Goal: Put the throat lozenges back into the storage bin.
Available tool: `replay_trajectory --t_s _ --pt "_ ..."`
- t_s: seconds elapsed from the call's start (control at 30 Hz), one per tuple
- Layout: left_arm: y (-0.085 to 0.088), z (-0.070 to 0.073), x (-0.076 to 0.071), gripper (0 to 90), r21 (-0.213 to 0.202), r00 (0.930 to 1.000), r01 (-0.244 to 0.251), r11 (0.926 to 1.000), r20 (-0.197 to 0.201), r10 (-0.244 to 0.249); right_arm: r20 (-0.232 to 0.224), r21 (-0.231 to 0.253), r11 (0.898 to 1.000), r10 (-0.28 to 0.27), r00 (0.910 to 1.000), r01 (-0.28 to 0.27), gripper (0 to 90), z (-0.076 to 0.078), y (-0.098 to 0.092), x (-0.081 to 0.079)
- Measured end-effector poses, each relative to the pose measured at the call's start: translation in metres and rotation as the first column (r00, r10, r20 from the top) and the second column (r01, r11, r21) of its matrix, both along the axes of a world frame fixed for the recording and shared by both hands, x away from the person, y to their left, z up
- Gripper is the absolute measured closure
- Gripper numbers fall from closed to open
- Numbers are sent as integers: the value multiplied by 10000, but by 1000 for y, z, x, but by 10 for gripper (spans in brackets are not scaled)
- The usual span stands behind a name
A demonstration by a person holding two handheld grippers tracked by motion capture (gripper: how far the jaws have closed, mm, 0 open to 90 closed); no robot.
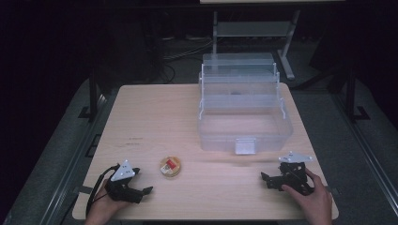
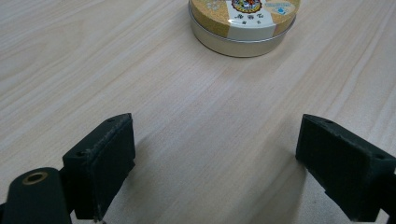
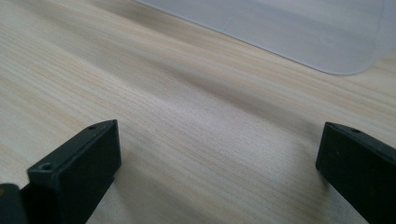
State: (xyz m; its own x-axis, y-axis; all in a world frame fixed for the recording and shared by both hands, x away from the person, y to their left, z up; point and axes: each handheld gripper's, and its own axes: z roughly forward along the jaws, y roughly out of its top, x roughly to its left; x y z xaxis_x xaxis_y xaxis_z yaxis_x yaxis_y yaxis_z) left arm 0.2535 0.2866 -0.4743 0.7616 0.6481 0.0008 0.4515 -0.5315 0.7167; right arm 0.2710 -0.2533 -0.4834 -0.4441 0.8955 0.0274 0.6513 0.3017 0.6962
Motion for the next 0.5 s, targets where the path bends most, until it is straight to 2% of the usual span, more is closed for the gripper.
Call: replay_trajectory --t_s 0.5 --pt "-1 3 0 111 226 9998 -11 9997 -215 16 12 -8 10000 9 10000 -9 0 0 0 0"
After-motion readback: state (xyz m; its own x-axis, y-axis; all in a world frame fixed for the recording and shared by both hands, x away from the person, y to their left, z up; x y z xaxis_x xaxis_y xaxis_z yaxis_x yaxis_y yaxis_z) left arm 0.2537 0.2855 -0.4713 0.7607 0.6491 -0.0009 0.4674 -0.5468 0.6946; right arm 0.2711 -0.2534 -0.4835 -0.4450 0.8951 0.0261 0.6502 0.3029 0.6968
